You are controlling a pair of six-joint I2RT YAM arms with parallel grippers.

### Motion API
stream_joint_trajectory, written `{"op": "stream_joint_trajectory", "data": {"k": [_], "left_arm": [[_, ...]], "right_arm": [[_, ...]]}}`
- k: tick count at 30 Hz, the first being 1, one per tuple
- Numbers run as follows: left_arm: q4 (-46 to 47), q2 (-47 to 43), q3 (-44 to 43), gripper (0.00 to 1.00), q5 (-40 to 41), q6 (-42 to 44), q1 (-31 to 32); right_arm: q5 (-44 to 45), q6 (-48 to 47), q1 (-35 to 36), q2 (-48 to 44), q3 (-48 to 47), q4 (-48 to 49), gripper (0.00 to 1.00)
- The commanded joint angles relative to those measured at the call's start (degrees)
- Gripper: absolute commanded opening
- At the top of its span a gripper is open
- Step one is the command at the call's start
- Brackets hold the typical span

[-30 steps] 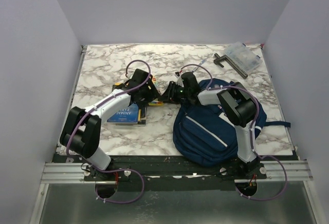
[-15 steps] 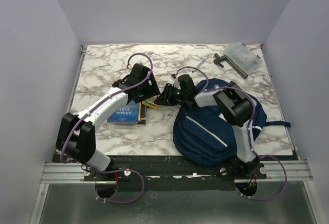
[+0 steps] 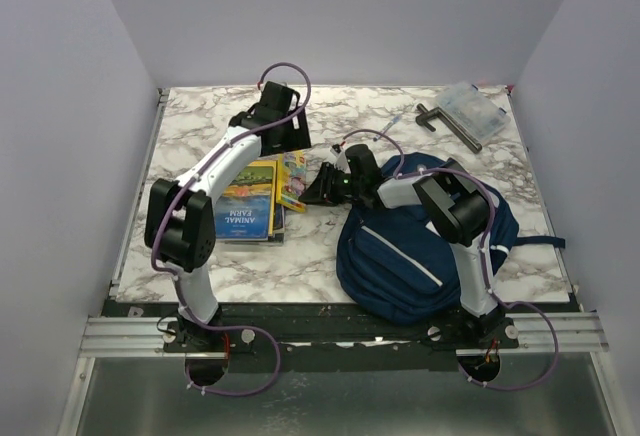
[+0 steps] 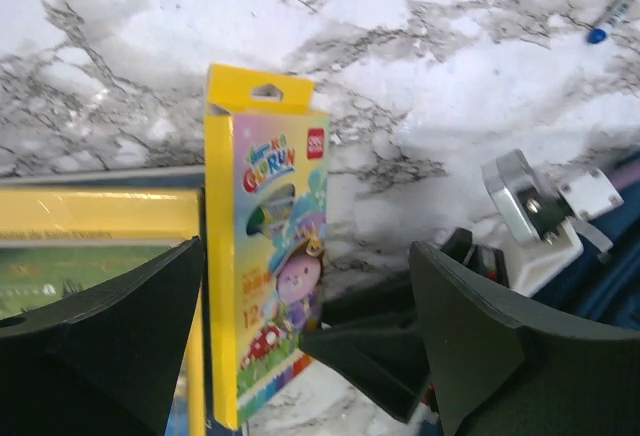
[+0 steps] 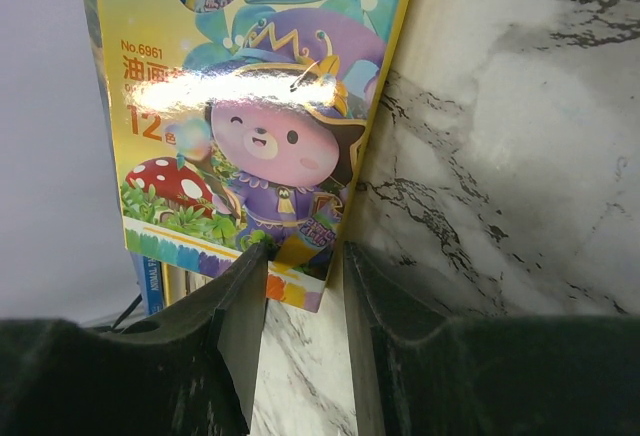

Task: Pack the student bag
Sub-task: Pick up the stationery from the center of the board.

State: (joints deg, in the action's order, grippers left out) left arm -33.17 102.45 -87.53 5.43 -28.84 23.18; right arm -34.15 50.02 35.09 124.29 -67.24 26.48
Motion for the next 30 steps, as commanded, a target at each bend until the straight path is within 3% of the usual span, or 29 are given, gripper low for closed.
{"op": "stream_joint_trajectory", "data": {"k": [1,7,16,22,30], "left_arm": [[-4.0,6.1,-7.6,0.86,-2.0,5.8,-3.7],[-7.0,15.5,-17.5,0.84,-14.0,6.4,-6.4],[-8.3,20.6,-20.3,0.81,-14.1,5.1,-6.8],[-6.9,19.4,-16.8,0.79,-18.7,3.7,-6.5],[0.5,11.5,-4.9,0.66,-22.7,-0.9,-6.0]], "right_arm": [[-0.5,-1.6,0.8,2.2,-0.9,-2.3,0.37],[-0.7,-1.7,0.7,2.1,-1.1,-2.4,0.37],[-1.1,-1.8,0.8,1.5,-1.0,-2.3,0.37],[-1.1,-1.3,0.8,1.5,-0.7,-1.7,0.37],[-1.0,-0.2,0.8,1.6,0.1,-0.5,0.37]]}}
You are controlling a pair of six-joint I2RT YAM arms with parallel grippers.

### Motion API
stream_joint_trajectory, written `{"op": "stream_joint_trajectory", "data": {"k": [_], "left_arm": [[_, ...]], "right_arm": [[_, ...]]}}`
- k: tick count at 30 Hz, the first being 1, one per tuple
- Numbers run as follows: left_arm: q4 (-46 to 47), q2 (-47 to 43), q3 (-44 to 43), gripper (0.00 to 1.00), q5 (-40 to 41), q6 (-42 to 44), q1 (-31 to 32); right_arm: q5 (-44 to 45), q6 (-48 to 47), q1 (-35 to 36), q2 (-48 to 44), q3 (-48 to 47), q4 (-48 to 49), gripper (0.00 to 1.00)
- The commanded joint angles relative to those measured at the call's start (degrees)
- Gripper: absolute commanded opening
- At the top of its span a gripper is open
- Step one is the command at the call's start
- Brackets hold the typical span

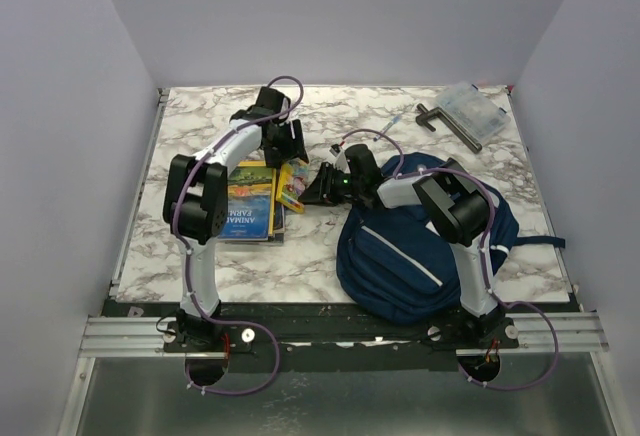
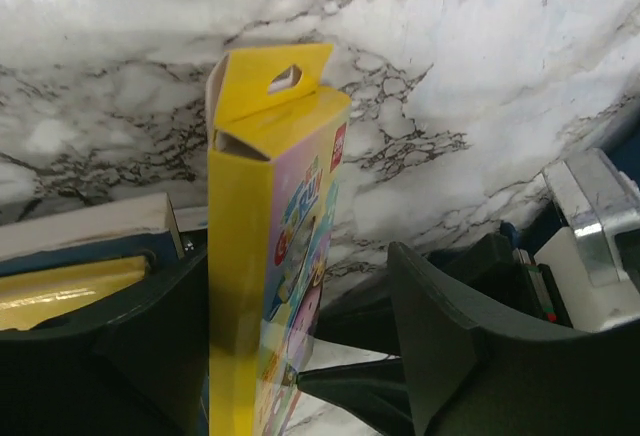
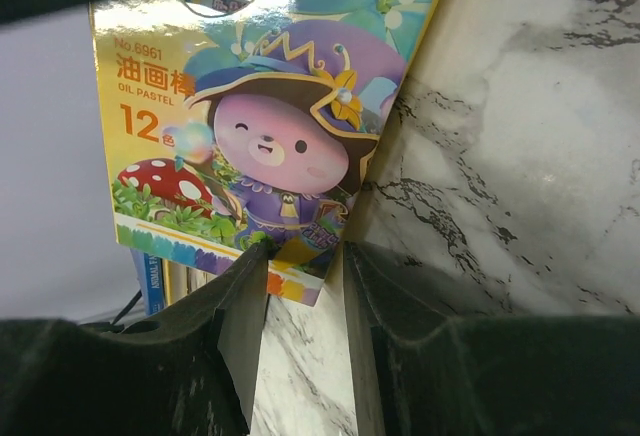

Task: Pack the student bag
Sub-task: Pick up the stationery from the center of the board.

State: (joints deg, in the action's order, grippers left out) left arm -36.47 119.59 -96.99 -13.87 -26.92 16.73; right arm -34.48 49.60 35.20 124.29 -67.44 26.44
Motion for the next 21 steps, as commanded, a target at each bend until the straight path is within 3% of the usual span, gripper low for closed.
{"op": "stream_joint_trajectory", "data": {"k": [1,13,21], "left_arm": [[4.1,-6.4,5.9,0.65,-3.6,-3.1,0.6],[9.6,-13.9,18.6,0.41,-5.9,-4.9,2.0],[9.8,-10.7,17.6,0.45,-6.9,-3.5,2.2]], "right_arm": [[-0.7,0.3,0.7,1.7,0.5,-0.3,0.37],[-0.5,0.4,0.6,1.6,1.2,0.8,0.37],[1.2,-2.6,0.6,-0.4,0.8,-3.7,0.39]]}}
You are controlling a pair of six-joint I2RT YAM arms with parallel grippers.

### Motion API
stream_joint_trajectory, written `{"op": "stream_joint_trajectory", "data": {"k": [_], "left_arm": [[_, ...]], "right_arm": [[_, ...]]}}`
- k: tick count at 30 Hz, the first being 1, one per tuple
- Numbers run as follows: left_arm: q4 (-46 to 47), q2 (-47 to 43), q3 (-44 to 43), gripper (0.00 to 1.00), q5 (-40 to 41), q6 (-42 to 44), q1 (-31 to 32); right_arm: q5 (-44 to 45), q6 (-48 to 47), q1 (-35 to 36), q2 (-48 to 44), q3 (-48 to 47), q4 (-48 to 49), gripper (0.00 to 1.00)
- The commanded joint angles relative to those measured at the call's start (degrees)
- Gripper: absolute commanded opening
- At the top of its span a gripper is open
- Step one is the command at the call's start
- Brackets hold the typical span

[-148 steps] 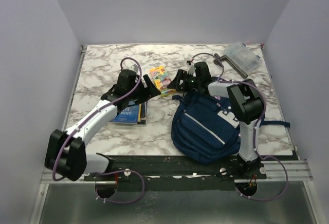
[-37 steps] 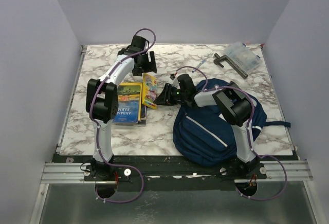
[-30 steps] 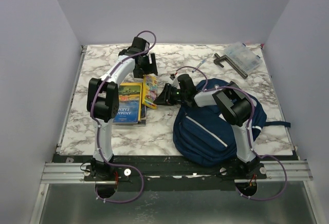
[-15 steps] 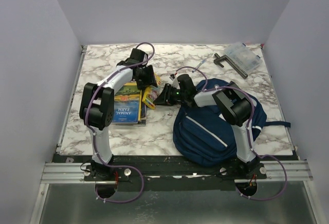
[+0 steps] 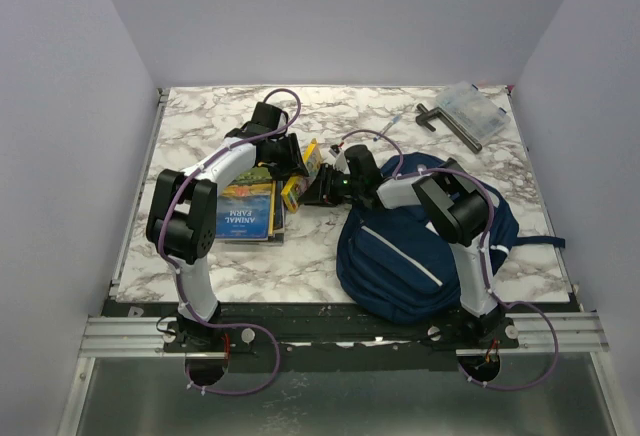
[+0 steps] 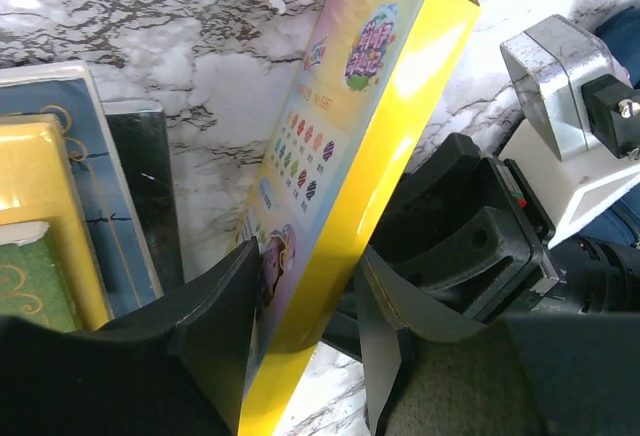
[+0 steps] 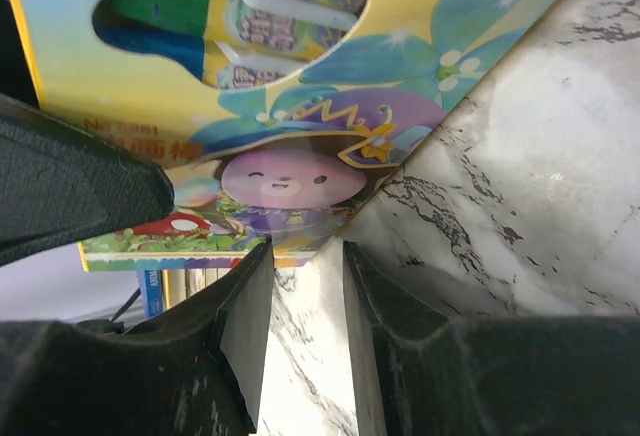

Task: Pack the student bag
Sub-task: Pick up the stationery from the center of the board, then place the stationery in the student bag.

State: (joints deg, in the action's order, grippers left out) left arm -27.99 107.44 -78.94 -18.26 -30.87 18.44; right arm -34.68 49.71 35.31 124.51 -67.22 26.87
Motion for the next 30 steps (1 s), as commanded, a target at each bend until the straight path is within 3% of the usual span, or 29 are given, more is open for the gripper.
{"op": "stream_joint_trajectory", "data": {"k": [1,9,15,17,20,24,26,30], "left_arm": [[1.2,1.8,-0.8,0.44,-2.0,0.5,0.5],[-1.1,2.6,-3.3,0.33,3.0,3.6,1.6],[-2.6,3.8,-6.2,0.27,1.7,4.4,1.9],[-3.1,4.1,-6.7,0.25,1.3,4.6,1.9],[-3.5,2.6,-5.7,0.19,1.8,2.8,2.0],[-3.3,-2.3,-3.1,0.15,1.9,0.5,1.9],[-2.8,-5.9,-1.6,0.15,0.3,-0.1,1.9],[-2.2,-13.4,2.3,0.15,-1.8,-0.6,1.9]], "right_arm": [[1.9,-3.2,0.5,-1.1,0.4,-5.2,0.39],[7.8,-11.4,0.5,-9.5,-2.6,-24.3,0.44],[18.7,-24.2,0.5,-19.3,-9.0,-50.6,0.55],[26.6,-30.1,1.2,-23.2,-11.1,-60.3,0.60],[47.1,-38.0,7.4,-28.7,-12.7,-72.5,0.70],[62.0,-40.8,15.8,-31.6,-11.7,-84.3,0.72],[64.6,-42.3,18.6,-34.4,-7.9,-85.3,0.72],[60.0,-44.4,24.6,-38.2,-4.0,-84.8,0.70]]}}
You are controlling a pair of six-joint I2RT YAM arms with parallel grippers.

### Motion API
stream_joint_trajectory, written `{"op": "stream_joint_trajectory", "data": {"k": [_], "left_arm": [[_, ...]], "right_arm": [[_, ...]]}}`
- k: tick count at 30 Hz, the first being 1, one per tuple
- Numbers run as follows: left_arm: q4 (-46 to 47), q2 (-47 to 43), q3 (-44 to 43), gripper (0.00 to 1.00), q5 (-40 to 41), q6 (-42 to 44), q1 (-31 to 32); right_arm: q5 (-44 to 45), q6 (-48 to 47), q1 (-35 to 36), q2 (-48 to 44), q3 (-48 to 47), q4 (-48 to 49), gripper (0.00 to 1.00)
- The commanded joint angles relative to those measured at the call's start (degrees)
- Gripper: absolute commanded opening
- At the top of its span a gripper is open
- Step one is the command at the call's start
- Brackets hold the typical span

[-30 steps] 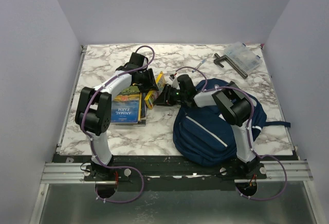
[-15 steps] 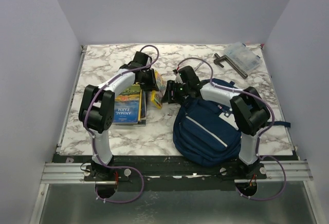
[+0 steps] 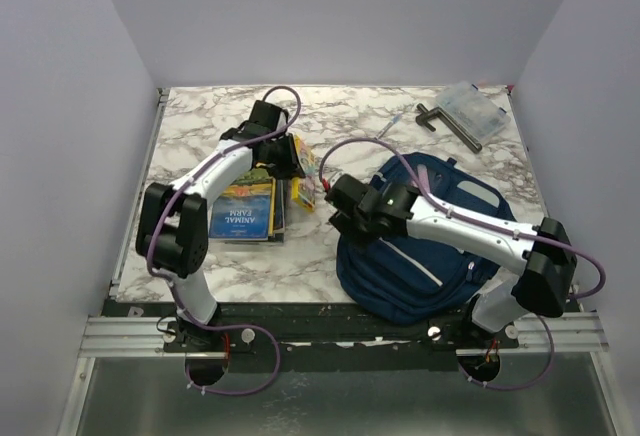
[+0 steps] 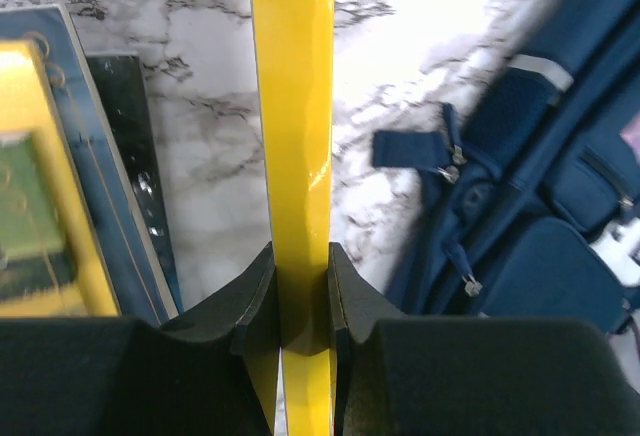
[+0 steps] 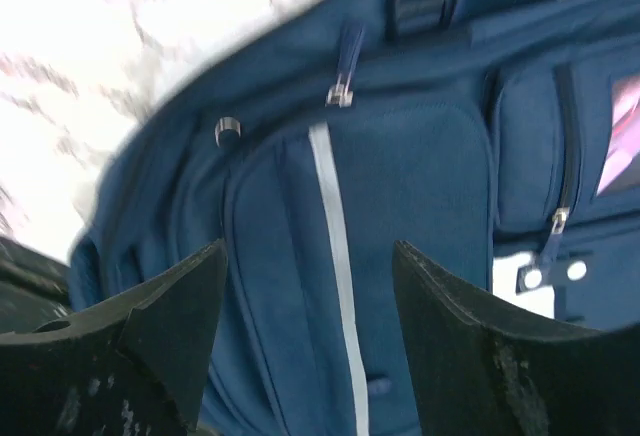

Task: Pack the student bag
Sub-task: Place the stationery in the student bag.

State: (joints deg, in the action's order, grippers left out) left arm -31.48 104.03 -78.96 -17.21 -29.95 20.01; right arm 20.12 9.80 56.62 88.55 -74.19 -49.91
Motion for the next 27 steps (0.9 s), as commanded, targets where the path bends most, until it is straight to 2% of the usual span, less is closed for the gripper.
{"op": "stream_joint_trajectory", "data": {"k": [1,5,10,16,21,27], "left_arm": [[1.3,-11.5,3.0,0.15,-3.8,-1.6,0.3],[2.4,-17.6,7.3,0.15,-7.9,-3.1,0.3],[3.0,-26.4,13.3,0.15,-8.4,-3.2,0.2],[3.1,-33.1,18.1,0.15,-8.4,-4.2,-0.1],[3.2,-36.4,20.4,0.15,-7.4,-4.4,-0.5],[3.4,-38.2,21.8,0.15,-8.2,-5.3,-0.9]], "right_arm": [[5.9,-4.3,4.5,-2.2,3.5,-7.3,0.69],[5.6,-4.5,6.3,1.3,4.0,-7.0,0.68],[11.1,-2.6,6.8,6.0,1.9,-9.7,0.64],[5.0,-5.1,7.3,4.3,5.0,-6.2,0.66],[0.1,-4.4,7.9,3.8,3.1,-6.9,0.69],[-0.1,-4.5,8.3,3.2,5.8,-4.7,0.70]]}}
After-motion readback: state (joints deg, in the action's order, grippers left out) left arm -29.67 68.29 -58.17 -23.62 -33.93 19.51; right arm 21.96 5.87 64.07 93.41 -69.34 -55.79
